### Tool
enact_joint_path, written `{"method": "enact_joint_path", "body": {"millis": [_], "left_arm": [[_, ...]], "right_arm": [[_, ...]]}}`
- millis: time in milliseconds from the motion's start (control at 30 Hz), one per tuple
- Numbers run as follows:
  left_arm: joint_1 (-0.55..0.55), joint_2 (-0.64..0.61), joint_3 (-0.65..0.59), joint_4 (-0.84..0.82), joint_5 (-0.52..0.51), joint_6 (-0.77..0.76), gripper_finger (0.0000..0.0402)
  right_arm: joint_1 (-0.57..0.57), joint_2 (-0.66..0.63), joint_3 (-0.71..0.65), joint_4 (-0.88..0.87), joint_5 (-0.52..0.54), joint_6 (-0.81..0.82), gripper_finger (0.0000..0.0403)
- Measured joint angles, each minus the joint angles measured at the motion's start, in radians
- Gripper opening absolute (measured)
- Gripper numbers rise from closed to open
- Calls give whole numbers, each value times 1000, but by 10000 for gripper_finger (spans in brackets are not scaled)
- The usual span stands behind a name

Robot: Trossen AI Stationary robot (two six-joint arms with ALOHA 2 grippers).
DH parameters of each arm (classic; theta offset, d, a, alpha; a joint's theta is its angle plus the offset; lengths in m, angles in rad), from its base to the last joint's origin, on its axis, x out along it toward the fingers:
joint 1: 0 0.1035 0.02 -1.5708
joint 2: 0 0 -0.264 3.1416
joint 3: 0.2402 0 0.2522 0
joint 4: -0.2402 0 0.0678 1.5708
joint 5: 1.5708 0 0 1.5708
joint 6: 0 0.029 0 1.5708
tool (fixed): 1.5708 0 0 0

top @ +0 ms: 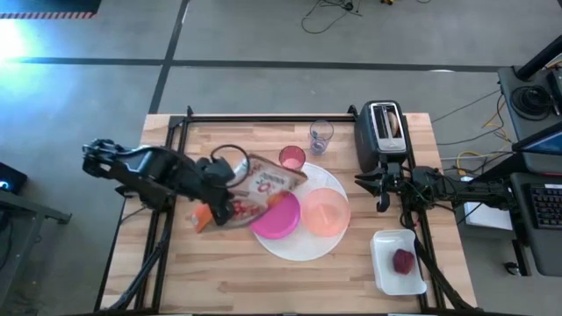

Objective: Arrange a breakfast setting
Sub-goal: Pour the cereal into the orange bowl

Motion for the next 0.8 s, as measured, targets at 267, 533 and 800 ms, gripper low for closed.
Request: {"method": "enact_joint_path", "body": {"millis": [267, 533, 800], "left_arm": [[0, 176, 236, -81, 150, 3, 0], [30, 380, 498, -180, 321, 32, 0], [104, 518, 592, -181, 528, 49, 0]], "right_arm": [[0, 0, 0, 0, 0, 0, 73], [0, 0, 0, 0, 0, 0, 73], [0, 0, 0, 0, 0, 0, 73]]}}
